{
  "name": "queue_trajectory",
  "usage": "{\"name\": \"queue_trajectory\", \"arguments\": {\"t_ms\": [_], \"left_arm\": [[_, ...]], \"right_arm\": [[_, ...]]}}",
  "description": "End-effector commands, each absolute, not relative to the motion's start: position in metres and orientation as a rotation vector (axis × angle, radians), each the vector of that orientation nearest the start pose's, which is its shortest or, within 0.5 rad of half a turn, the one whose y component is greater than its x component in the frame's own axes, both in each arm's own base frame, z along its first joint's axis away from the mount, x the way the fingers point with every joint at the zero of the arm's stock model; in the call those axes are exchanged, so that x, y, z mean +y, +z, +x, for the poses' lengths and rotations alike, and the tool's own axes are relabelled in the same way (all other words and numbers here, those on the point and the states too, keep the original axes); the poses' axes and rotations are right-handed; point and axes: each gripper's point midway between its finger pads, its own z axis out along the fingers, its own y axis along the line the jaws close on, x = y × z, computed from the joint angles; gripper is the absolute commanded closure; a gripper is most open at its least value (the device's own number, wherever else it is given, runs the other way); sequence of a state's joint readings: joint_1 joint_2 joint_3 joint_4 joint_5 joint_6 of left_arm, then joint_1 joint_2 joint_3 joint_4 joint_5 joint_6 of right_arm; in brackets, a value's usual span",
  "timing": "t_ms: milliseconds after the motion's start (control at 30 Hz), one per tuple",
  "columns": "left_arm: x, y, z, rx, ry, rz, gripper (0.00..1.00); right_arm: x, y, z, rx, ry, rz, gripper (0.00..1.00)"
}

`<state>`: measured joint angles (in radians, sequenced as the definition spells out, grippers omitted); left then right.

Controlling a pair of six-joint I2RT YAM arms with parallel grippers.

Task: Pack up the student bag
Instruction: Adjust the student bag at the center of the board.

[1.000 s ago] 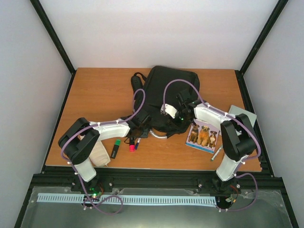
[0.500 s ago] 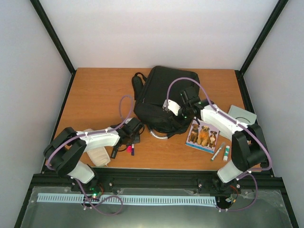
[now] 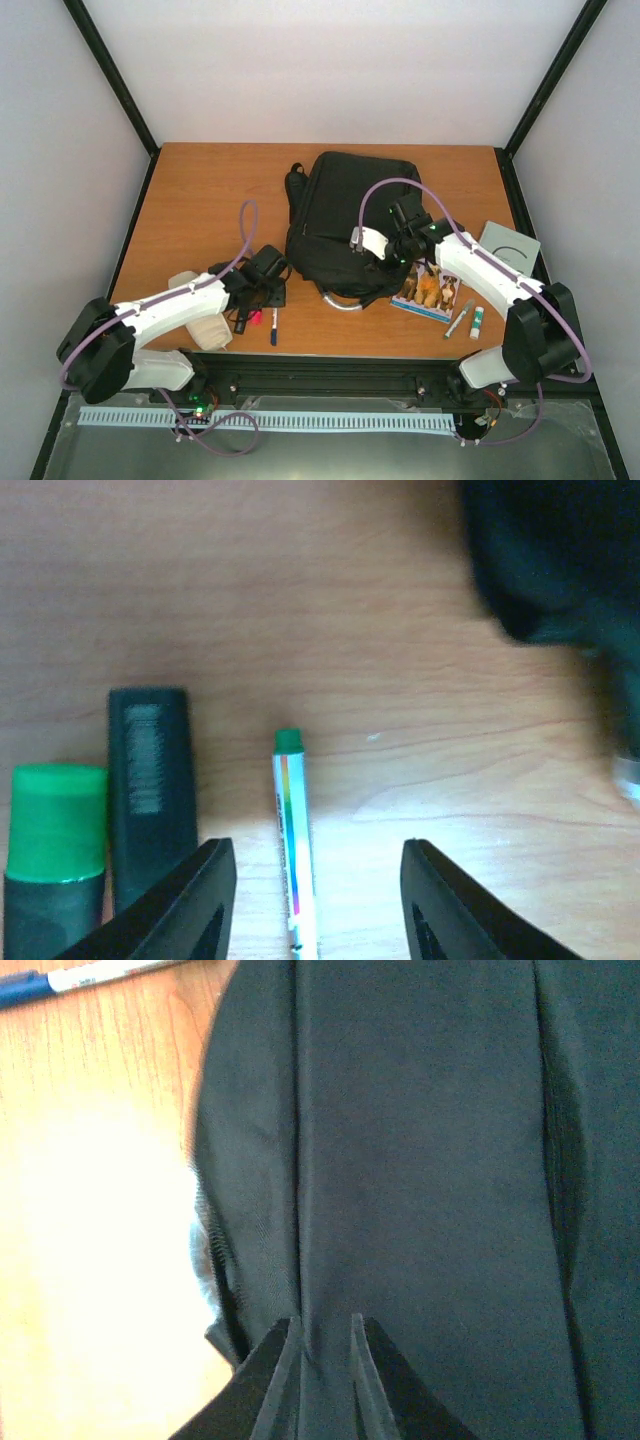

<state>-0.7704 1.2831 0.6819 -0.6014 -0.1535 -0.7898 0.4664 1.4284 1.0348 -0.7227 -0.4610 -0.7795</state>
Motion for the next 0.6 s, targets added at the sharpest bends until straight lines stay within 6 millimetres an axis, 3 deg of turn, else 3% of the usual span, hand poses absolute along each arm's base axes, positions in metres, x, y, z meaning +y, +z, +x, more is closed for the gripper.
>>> {"name": "queue_trajectory", "arguments": {"t_ms": [0, 100, 267, 333, 400, 467, 567], "left_arm": [[-0.191, 0.097, 0.225, 2.706, -0.298, 0.071, 0.46], [-0.206, 0.119, 0.235, 2.656, -0.359, 0.13, 0.39], [-0.243, 0.153, 0.261, 2.566, -0.482, 0.22, 0.33], [-0.249, 0.151, 0.276, 2.578, -0.42, 0.199, 0.31], [-0.256, 0.15, 0.29, 2.588, -0.386, 0.189, 0.28], [-0.265, 0.147, 0.303, 2.599, -0.407, 0.183, 0.25], [-0.276, 0.131, 0.319, 2.638, -0.467, 0.162, 0.23]], "right_arm": [[0.217, 0.133, 0.251, 2.071, 0.567, -1.568, 0.76], [0.201, 0.148, 0.257, 2.106, 0.568, -1.448, 0.66], [0.134, 0.165, 0.289, 2.246, 0.563, -1.117, 0.62], [0.106, 0.16, 0.299, 2.313, 0.543, -0.994, 0.62], [0.082, 0.15, 0.308, 2.383, 0.504, -0.886, 0.56], [0.07, 0.141, 0.314, 2.427, 0.484, -0.835, 0.47], [0.07, 0.131, 0.331, 2.454, 0.511, -0.769, 0.4]]}}
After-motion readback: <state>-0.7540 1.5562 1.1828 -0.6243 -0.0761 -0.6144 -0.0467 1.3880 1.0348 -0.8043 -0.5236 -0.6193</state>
